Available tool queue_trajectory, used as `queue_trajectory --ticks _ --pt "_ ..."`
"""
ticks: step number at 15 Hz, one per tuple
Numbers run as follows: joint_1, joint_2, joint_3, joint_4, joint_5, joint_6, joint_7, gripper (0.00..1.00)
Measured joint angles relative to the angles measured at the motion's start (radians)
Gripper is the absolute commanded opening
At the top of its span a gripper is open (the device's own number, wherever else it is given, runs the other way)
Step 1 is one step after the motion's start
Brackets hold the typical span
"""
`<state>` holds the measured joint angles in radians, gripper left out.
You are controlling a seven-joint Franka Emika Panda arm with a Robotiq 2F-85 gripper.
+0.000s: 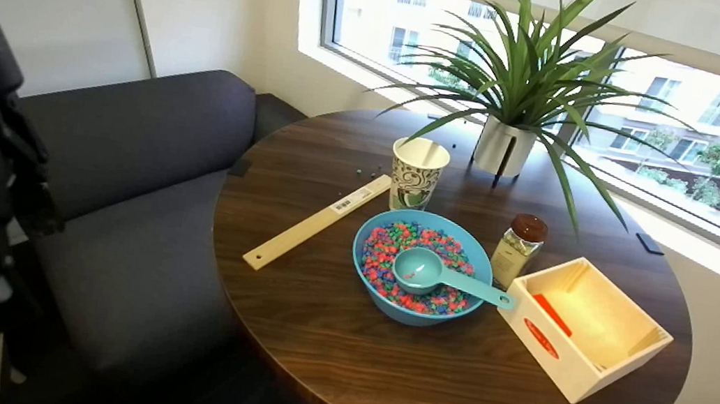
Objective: Put the coffee cup in the wooden box.
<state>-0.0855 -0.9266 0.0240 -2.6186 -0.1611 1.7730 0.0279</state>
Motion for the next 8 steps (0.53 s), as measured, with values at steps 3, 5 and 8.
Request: queue_trajectory --ticks 3,5,8 --pt "0.003 0.045 0.001 0.063 -0.024 0.097 -0.015 1.0" --pt "0.009 0.11 0.001 0.134 -0.051 0.163 -0.046 1.0" --pt "0.021 0.251 0.001 0.269 -0.063 0.237 -0.097 1.0"
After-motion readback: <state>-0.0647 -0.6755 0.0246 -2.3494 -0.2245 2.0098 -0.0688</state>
